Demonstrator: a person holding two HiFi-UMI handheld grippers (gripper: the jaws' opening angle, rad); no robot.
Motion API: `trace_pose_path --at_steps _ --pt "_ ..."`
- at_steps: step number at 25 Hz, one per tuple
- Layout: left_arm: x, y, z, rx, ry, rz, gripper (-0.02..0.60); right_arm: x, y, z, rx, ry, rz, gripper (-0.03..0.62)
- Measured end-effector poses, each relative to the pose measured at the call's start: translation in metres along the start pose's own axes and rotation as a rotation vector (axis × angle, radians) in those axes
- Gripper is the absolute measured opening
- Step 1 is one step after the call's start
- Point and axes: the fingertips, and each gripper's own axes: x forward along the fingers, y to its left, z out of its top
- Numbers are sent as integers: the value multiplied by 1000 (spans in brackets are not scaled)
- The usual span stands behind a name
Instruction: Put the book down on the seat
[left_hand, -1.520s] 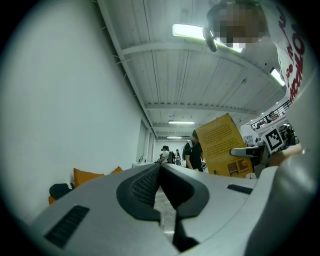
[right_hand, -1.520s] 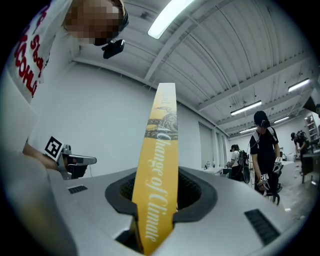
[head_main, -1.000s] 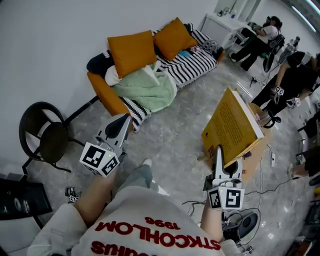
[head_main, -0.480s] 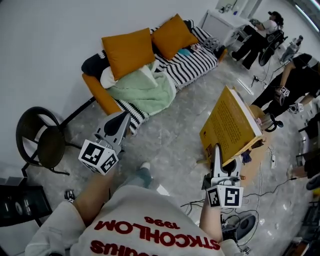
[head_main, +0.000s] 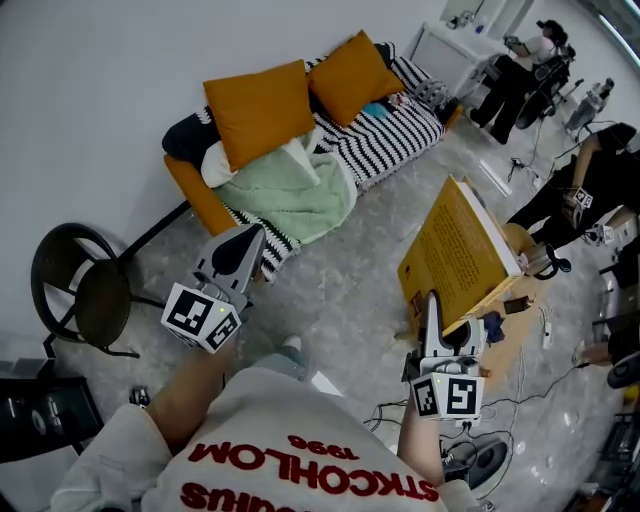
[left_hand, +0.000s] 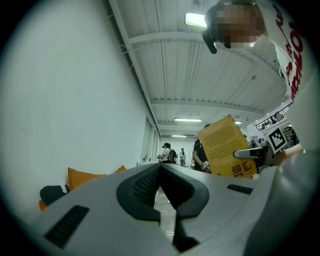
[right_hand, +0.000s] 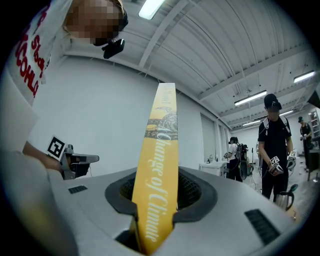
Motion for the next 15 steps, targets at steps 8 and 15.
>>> trace_pose_path --at_steps 8,15 --pt "45 54 6 -7 -18 13 15 66 -4 8 -12 -21 -7 160" --pt "80 82 4 -5 -27 -9 15 108 -7 7 -15 -37 -24 160"
